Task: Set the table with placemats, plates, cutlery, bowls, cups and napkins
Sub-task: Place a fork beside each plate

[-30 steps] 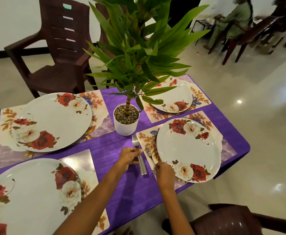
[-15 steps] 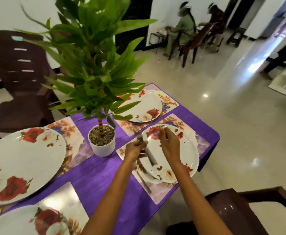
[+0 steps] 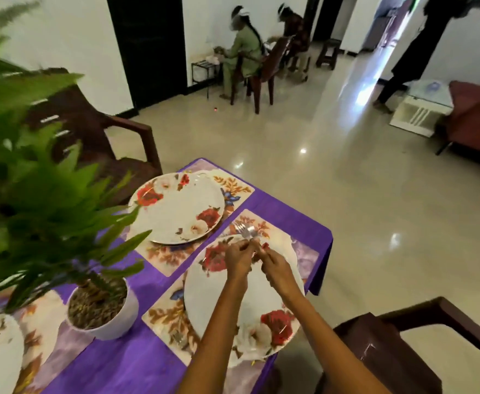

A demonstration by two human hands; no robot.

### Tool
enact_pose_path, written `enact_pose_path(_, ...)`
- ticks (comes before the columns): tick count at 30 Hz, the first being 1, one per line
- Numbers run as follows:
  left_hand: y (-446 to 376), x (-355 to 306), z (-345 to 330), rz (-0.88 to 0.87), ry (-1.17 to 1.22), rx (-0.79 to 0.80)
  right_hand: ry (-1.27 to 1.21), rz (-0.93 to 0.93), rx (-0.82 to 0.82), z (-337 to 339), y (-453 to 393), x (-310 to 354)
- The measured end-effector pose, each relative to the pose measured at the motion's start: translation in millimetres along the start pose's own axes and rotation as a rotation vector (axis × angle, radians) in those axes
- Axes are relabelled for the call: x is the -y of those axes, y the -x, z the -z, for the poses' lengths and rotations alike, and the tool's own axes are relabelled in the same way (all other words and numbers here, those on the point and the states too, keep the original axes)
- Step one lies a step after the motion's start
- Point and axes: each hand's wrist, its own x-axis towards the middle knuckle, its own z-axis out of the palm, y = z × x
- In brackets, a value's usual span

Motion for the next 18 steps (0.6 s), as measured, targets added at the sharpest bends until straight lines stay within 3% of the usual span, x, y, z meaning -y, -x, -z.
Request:
enact_pose_path(3,-25.3,-3.1,-50.7,0.058,-0.006,0.039,-0.157,-0.067,-0.107,36.1,-32.9,-13.1)
enact_pose_path(8,-93.4,-6.7,-148.4,0.078,-0.014,0.077,-0.175,-0.077,-0.194,105.3,-127.5,-50.7)
enact_pose_path(13,-146.9,-15.3,-232.6,0.14,0.026,0.014,-0.131,-0.06,-0.145,166.7,-208.2,-70.1)
enact_pose_path(18,-181.3,-22.1,-267.2,0.178,0.009,0.028,-0.125,-0.076,-0.091,182.8,-250.0,-82.0)
